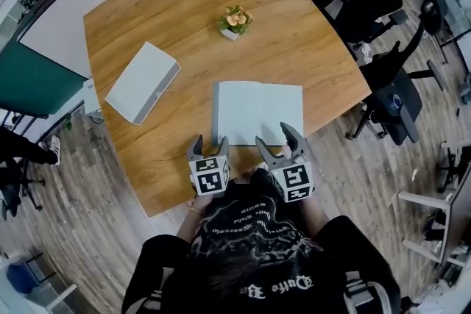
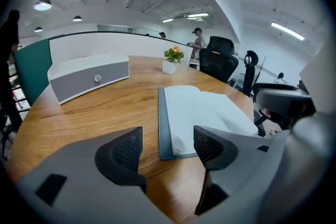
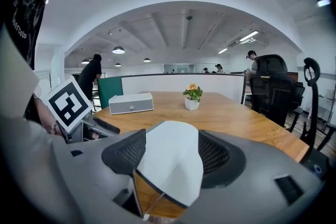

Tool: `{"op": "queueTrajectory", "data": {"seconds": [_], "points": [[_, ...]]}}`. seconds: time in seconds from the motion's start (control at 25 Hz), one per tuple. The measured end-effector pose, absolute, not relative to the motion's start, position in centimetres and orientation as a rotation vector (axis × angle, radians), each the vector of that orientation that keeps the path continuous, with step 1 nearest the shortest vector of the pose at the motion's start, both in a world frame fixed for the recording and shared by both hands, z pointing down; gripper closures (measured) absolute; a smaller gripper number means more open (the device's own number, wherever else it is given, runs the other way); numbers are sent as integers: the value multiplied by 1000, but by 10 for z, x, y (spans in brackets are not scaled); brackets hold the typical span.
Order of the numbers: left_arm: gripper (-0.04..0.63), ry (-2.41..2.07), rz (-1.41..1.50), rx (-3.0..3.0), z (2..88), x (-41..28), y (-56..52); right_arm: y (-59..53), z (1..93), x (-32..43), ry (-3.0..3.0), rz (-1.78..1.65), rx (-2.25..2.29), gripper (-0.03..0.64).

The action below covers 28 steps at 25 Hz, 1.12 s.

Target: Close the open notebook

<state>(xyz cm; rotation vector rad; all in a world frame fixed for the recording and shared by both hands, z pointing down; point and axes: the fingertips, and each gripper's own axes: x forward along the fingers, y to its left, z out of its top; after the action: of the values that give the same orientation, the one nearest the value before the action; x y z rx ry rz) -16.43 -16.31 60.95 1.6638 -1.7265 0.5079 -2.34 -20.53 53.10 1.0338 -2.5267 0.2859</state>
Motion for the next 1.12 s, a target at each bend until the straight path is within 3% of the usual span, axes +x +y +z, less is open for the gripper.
{"op": "queueTrajectory", "data": {"seconds": [0.56, 1.04, 1.12], "points": [[275, -1727, 613, 1420, 635, -159, -164, -227, 539, -4, -2539, 261, 923, 331], [426, -1706, 496, 1362, 633, -152, -163, -217, 541, -11, -2577, 250, 815, 345], [489, -1712, 461, 1346, 632, -151, -163, -214, 542, -12, -2581, 261, 805, 348]]}}
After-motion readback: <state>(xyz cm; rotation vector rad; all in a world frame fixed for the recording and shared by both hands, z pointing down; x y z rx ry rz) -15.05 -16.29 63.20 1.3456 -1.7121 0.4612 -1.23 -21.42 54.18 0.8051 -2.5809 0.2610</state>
